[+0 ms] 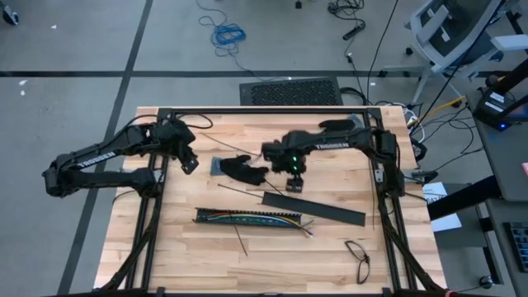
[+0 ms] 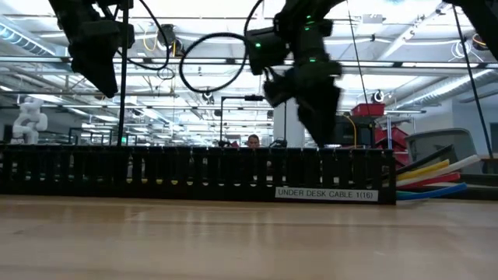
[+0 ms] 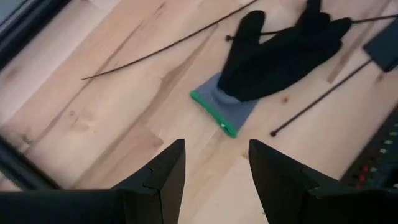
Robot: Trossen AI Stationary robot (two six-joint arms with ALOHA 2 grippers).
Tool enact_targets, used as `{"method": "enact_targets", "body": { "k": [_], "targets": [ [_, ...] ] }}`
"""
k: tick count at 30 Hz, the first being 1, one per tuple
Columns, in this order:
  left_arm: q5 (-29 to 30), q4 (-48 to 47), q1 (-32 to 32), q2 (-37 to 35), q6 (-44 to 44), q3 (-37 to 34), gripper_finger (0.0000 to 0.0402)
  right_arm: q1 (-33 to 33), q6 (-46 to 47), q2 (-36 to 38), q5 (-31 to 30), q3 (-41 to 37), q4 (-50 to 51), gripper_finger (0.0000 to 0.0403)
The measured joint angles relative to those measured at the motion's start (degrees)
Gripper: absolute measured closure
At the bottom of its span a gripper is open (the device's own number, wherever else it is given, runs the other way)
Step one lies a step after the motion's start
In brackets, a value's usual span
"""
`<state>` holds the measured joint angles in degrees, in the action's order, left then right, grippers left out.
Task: Ziptie cables
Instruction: Close the cable duct
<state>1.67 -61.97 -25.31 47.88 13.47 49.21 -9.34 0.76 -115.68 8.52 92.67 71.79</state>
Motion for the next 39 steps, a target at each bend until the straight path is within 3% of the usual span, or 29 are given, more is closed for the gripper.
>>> {"method": "enact_targets", "body": {
  "k": [4, 10, 23, 29, 39],
  "targets": [
    [3.1, 0.0, 1.0, 0.0, 1.3, 0.0, 0.0228, 3.9, 4.2, 2.7, -4.3, -7.6, -1.7, 0.0134],
    [5.1, 0.0, 1.1, 0.0, 0.1, 0.0, 0.0228, 8.2, 17.1, 6.7, -4.8, -18.8, -8.7, 0.0143],
    [8.2, 0.6, 1.1, 0.0, -8.0, 0.0, 0.0228, 16.5, 43.2, 9.7, -6.0, -21.0, -11.1, 0.0152],
    [9.4, 3.9, 1.1, 0.0, -10.9, 0.0, 0.0228, 16.9, 45.4, 6.7, -7.5, -21.0, -10.7, 0.0208],
    [9.4, 4.3, 1.1, 0.0, -10.9, 0.0, 0.0228, 16.4, 39.1, 4.0, -13.1, -21.1, -12.2, 0.0300]
  ]
}}
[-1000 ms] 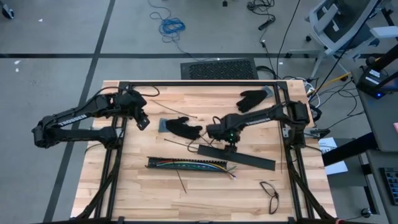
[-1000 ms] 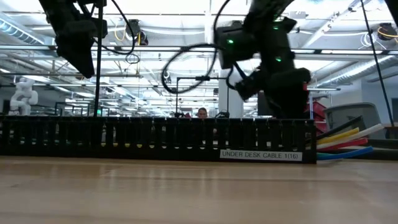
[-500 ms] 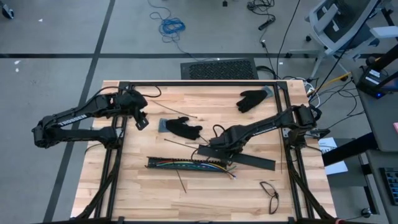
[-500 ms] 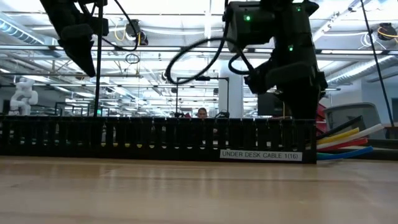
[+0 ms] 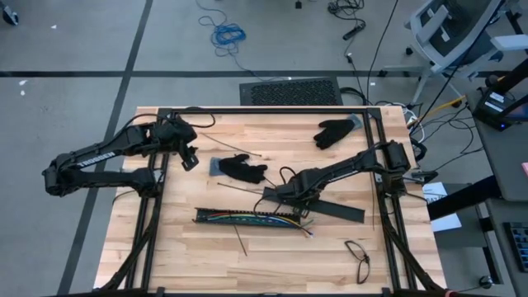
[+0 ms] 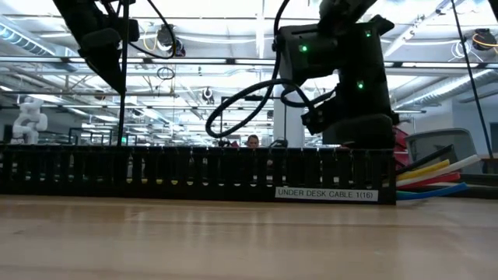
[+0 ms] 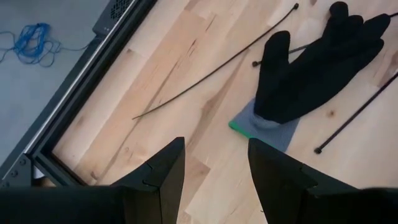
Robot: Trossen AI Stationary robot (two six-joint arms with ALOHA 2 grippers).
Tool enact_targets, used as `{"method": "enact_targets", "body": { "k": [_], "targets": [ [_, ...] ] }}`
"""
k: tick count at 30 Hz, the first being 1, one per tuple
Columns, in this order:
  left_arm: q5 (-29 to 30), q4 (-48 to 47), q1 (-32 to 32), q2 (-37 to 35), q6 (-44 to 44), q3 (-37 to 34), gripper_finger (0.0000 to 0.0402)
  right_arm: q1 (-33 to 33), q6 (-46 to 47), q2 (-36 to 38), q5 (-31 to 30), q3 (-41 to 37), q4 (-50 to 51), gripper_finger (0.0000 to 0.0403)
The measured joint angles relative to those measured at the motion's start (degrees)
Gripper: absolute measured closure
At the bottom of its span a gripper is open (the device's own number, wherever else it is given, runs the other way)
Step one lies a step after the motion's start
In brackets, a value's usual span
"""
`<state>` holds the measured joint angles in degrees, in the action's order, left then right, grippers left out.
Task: Ziptie cables
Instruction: Close the cable duct
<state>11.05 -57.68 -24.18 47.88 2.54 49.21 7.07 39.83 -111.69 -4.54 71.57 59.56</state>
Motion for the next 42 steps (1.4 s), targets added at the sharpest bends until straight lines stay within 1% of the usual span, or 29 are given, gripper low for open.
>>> {"method": "enact_targets", "body": {
  "k": [2, 4, 5, 9, 13, 14, 16, 19, 20, 22, 24, 25, 26, 27, 28, 29, 32, 34, 37, 39, 41, 42],
  "targets": [
    [0.0, 0.0, 0.0, 0.0, 0.1, 0.0, 0.0228, -0.2, -0.7, 0.0, -1.5, -0.2, 0.3, 0.0335],
    [0.0, -0.1, 0.0, 0.0, 0.9, 0.0, 0.0228, -0.7, -2.4, 0.4, -3.2, -0.3, 0.3, 0.0379],
    [0.0, -0.2, 0.0, 0.0, 1.6, 0.0, 0.0228, -1.1, -3.3, 0.8, -3.9, -0.3, 0.1, 0.0390],
    [0.0, -0.2, 0.0, 0.0, 3.1, 0.0, 0.0228, -3.1, -5.6, 5.1, -8.0, 0.2, 1.1, 0.0399],
    [0.0, -0.3, 0.0, 0.0, 3.2, 0.0, 0.0228, -7.3, -10.1, 8.7, -9.8, 0.2, 0.9, 0.0402],
    [0.0, -0.2, 0.0, 0.0, 3.2, 0.0, 0.0228, -8.2, -11.3, 9.4, -11.0, 0.2, 1.1, 0.0402],
    [0.0, -0.2, 0.0, 0.0, 3.2, 0.0, 0.0228, -9.9, -14.5, 10.3, -15.4, 0.2, 3.4, 0.0402],
    [0.5, -0.1, 0.0, 0.0, 3.1, 0.0, 0.0228, -13.1, -21.1, 10.2, -23.7, 0.2, 6.8, 0.0403],
    [0.8, 0.0, 0.0, 0.0, 3.1, 0.0, 0.0228, -14.5, -22.9, 10.2, -25.4, 0.2, 6.7, 0.0403],
    [1.2, 0.4, 0.0, 0.0, 3.1, 0.0, 0.0228, -16.8, -26.0, 10.2, -25.8, 0.2, 4.9, 0.0403],
    [1.3, 0.3, 0.0, 0.0, 3.1, 0.0, 0.0228, -17.7, -28.7, 10.2, -28.2, 0.2, 4.2, 0.0403],
    [1.3, 0.3, 0.0, 0.0, 3.1, 0.0, 0.0228, -17.7, -30.0, 10.2, -31.7, 0.2, 4.4, 0.0403],
    [1.7, 0.3, 0.0, 0.0, 3.1, 0.0, 0.0228, -17.6, -30.7, 10.2, -36.6, 0.2, 4.3, 0.0403],
    [2.6, 0.3, 0.0, 0.0, 2.9, 0.0, 0.0228, -17.8, -30.1, 10.2, -42.6, 0.2, 3.6, 0.0403],
    [3.6, 0.3, 0.0, 0.0, 2.6, 0.0, 0.0228, -18.5, -28.0, 10.2, -46.8, 0.2, 2.3, 0.0403],
    [4.6, 0.3, 0.0, 0.0, 2.6, 0.0, 0.0228, -19.6, -26.3, 10.2, -47.7, 0.2, 0.3, 0.0403],
    [5.3, 0.3, 0.0, 0.0, 2.6, 0.0, 0.0228, -21.1, -25.3, 9.6, -39.6, 0.1, -5.5, 0.0403],
    [5.3, 0.2, 0.0, 0.0, 1.5, 0.0, 0.0228, -20.2, -25.5, 8.3, -37.2, -0.7, -7.3, 0.0403],
    [5.5, 0.2, 0.0, 0.0, 1.2, 0.0, 0.0228, -19.3, -21.4, 6.5, -31.7, -3.2, -12.4, 0.0401],
    [5.6, 0.2, 0.0, 0.0, 1.2, 0.0, 0.0228, -18.9, -18.9, 5.7, -26.4, -6.0, -17.9, 0.0393],
    [5.6, 0.2, 0.0, 0.0, 1.1, 0.0, 0.0228, -17.9, -16.4, 4.8, -18.8, -8.9, -23.4, 0.0376],
    [5.6, 0.1, 0.0, 0.0, 1.1, 0.0, 0.0228, -17.2, -14.7, 4.6, -17.5, -9.9, -24.9, 0.0364]
  ]
}}
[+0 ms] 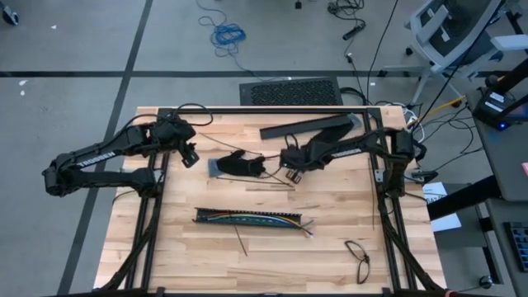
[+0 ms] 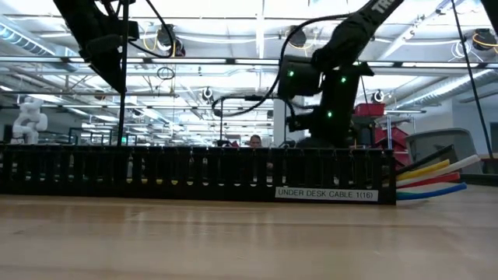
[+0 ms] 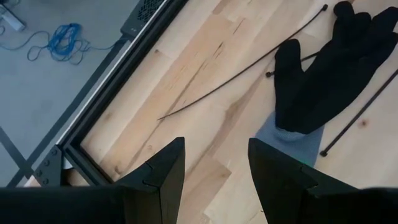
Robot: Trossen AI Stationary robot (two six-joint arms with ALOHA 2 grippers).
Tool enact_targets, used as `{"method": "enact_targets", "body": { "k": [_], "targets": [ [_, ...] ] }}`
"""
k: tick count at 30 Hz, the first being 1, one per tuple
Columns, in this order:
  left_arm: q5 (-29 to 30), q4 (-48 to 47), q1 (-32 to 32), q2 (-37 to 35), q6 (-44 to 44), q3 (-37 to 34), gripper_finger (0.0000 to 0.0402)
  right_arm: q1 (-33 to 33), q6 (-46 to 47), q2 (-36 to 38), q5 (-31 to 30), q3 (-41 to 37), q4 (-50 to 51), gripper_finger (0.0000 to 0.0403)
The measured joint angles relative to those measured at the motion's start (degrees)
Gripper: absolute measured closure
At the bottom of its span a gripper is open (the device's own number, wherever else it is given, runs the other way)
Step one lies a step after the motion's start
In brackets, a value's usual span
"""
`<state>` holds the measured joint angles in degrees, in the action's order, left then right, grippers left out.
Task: Ziptie cables
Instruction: Close the cable duct
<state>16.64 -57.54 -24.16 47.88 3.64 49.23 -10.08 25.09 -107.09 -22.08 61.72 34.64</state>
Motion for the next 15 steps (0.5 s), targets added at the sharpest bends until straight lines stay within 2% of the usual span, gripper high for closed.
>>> {"method": "enact_targets", "body": {
  "k": [2, 5, 10, 15],
  "targets": [
    [0.1, 0.0, 0.0, 0.0, 0.0, 0.0, 0.0228, 0.9, 4.5, 0.2, 3.2, -1.2, -1.3, 0.0338],
    [0.1, 0.0, 0.0, 0.0, -0.1, 0.0, 0.0228, 3.0, 7.0, 0.5, 1.4, -1.1, -0.5, 0.0294],
    [0.2, 0.0, 0.0, 0.0, -1.4, 0.0, 0.0228, 0.3, -1.8, 0.3, 0.8, 6.4, -0.1, 0.0238],
    [0.2, 0.2, 0.0, 0.0, -2.4, 0.0, 0.0228, -7.9, -13.0, 0.6, 1.9, 16.1, 0.4, 0.0224]
  ]
}}
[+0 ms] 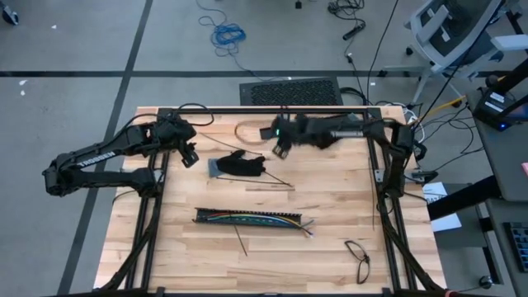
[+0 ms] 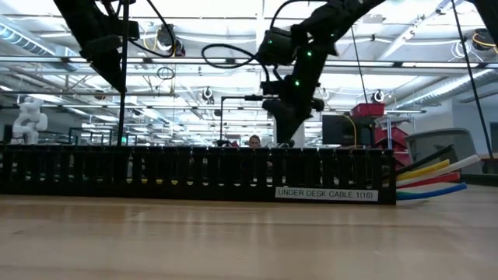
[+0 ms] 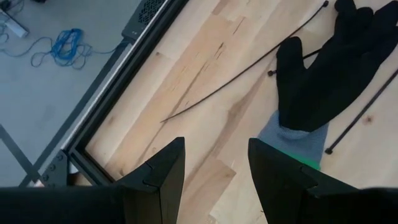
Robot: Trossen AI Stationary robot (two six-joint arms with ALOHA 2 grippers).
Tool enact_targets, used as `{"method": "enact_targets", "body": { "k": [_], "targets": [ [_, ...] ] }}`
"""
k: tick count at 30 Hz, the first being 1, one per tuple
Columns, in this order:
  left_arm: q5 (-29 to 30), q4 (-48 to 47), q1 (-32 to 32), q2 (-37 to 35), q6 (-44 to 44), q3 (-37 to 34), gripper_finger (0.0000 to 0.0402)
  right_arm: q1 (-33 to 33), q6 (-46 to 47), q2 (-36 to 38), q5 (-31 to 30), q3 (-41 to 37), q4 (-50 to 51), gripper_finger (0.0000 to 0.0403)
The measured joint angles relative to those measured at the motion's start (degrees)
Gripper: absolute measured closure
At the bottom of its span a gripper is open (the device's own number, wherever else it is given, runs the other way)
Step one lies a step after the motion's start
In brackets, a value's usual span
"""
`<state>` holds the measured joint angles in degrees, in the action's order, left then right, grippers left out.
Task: Ziptie cables
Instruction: Close the cable duct
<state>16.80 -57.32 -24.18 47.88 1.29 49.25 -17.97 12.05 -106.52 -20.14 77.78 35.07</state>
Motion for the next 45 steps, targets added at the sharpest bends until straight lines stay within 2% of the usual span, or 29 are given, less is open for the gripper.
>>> {"method": "enact_targets", "body": {
  "k": [3, 6, 9, 13, 17, 18, 22, 31, 37, 45],
  "targets": [
    [0.0, 0.2, 0.0, 0.0, -0.3, 0.0, 0.0228, -6.4, -3.2, 0.1, 4.3, 3.6, 4.3, 0.0238],
    [0.0, 0.3, 0.0, 0.0, -0.2, 0.0, 0.0228, -13.7, -4.0, 0.0, 10.2, 3.8, 11.8, 0.0257],
    [0.0, 0.7, 0.0, 0.0, -0.2, 0.0, 0.0228, -19.1, -5.1, 0.0, 15.4, 3.8, 14.6, 0.0263],
    [0.0, 1.6, 0.0, 0.0, -0.2, 0.0, 0.0228, -22.6, -6.2, 0.0, 23.6, 4.8, 17.0, 0.0251],
    [0.0, 2.0, 0.0, 0.0, -0.2, 0.0, 0.0228, -24.5, -0.2, -2.1, 34.1, 5.1, 17.7, 0.0245],
    [0.0, 2.6, 0.0, 0.0, -0.2, 0.0, 0.0228, -24.7, 1.1, -3.1, 34.7, 5.0, 17.3, 0.0247],
    [0.0, 3.5, 0.0, 0.0, -0.2, 0.0, 0.0228, -24.8, 4.2, -5.4, 32.0, 5.0, 14.2, 0.0275],
    [0.0, 3.9, 0.0, 0.0, -0.2, 0.0, 0.0228, -24.8, 2.8, -5.9, 23.0, 5.0, 13.5, 0.0395],
    [0.0, 4.3, 0.0, 0.0, -0.2, 0.0, 0.0228, -25.6, 2.7, -6.1, 19.9, 4.7, 15.7, 0.0401],
    [0.0, 4.3, 0.0, 0.0, -0.2, 0.0, 0.0228, -26.2, 4.2, -6.1, 15.1, -0.3, 14.1, 0.0402]
  ]
}}
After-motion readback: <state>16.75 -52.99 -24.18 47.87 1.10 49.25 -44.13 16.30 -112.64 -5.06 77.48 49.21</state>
